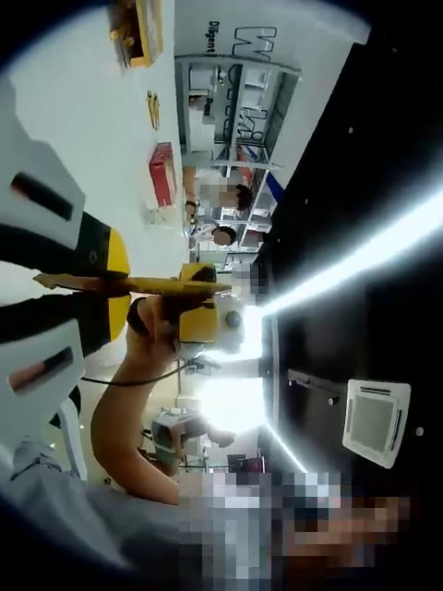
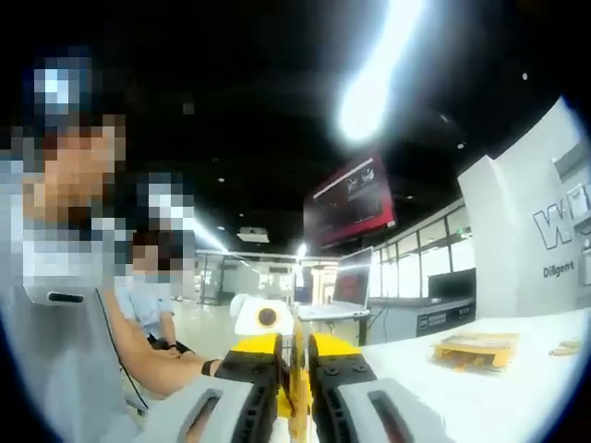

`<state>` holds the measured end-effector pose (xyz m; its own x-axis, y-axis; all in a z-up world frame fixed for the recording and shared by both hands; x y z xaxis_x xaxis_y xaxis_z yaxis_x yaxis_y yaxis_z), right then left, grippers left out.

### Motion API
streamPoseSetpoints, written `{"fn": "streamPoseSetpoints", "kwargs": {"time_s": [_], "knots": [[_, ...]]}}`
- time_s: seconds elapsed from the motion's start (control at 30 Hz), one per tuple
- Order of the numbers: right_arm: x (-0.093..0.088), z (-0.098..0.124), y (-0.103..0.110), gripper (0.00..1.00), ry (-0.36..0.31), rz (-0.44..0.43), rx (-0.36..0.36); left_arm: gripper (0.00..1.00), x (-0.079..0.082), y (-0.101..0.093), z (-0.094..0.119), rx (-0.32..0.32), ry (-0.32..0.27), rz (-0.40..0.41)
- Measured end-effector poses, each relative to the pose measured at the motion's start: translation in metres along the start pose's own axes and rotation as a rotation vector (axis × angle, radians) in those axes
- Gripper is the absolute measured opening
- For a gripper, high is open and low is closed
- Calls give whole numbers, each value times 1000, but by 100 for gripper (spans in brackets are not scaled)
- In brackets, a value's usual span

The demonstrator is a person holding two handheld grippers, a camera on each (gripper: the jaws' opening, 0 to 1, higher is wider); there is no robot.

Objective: Tear open the coffee pouch, take out the coffee, and pour the coffee from the pouch into the cup

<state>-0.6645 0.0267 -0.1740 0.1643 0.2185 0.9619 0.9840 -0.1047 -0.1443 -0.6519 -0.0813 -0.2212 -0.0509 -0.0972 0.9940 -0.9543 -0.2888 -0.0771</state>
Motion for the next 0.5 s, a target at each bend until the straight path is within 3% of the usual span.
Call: {"fn": "streamPoseSetpoints", "kwargs": {"time_s": [0.17, 0.33, 0.4, 0.43, 0.5], "knots": [[-1, 2, 1, 3, 14, -24, -14, 11, -2, -5, -1, -16, 10, 19], [-1, 2, 2, 2, 22, -13, -22, 26, -2, -5, -3, -25, 5, 30], [-2, 1, 3, 2, 26, -13, -17, 23, -3, -5, -4, -22, 15, 27], [-2, 1, 3, 3, 27, -14, -13, 15, -3, -5, -4, -22, 17, 21], [-3, 0, 4, 3, 26, -14, -1, 10, -3, -6, -4, -15, 20, 3]]}}
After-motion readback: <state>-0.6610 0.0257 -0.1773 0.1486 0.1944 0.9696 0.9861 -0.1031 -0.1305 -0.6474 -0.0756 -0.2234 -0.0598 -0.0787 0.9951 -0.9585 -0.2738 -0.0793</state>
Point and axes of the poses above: the point that each gripper's makers call its tool centre point, and the gripper's own axes: z roughly backward along the fingers, y roughly to its left, x roughly out of its top, the point moved 6 cm from there along z, roughly backward along the fingers, and after that the axes turned 5 degrees about z, right-handed, at the moved point
